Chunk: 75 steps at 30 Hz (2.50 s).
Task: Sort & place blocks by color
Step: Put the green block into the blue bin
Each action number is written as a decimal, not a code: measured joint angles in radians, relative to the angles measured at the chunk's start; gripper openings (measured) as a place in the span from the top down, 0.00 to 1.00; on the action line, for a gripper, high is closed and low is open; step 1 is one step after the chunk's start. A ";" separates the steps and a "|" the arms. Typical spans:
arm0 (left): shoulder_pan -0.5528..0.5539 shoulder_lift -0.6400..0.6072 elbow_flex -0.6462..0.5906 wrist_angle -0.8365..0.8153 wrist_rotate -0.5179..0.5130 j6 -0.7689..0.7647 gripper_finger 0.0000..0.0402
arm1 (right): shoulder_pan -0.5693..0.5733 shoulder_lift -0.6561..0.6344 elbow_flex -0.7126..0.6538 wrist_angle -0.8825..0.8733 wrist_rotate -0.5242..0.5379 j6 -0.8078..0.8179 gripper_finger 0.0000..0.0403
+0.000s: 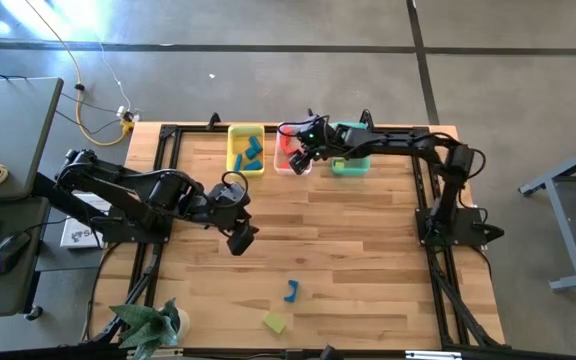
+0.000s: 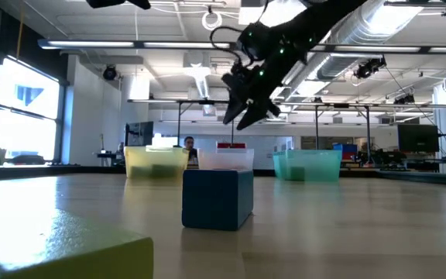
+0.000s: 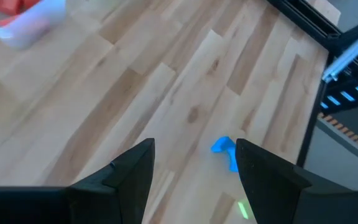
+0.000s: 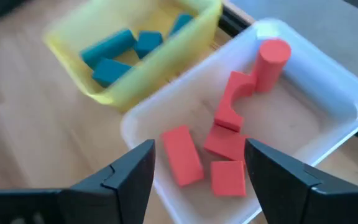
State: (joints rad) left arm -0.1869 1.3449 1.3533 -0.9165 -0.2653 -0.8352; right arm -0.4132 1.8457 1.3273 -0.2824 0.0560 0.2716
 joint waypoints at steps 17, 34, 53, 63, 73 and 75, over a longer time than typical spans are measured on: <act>-0.129 0.147 0.001 0.074 -0.007 0.273 0.47 | 0.131 -0.300 0.000 -0.051 0.192 0.195 0.41; -0.214 0.365 0.001 0.304 0.112 0.723 0.47 | 0.253 -0.349 0.000 -0.081 0.324 0.316 0.41; -0.256 0.559 0.000 0.428 0.257 0.772 0.47 | 0.340 -0.349 0.000 -0.175 0.408 0.387 0.41; -0.302 0.631 0.001 0.465 0.284 0.787 0.47 | 0.359 -0.349 0.000 -0.198 0.416 0.387 0.41; -0.313 0.693 0.001 0.492 0.276 0.787 0.47 | 0.375 -0.349 0.000 -0.210 0.419 0.387 0.41; -0.313 0.695 0.000 0.500 0.273 0.787 0.47 | 0.376 -0.349 0.000 -0.212 0.419 0.387 0.41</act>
State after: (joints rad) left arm -0.4995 2.0395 1.3529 -0.4170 0.0082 -0.0483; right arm -0.0370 1.4971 1.3270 -0.4942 0.4755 0.6586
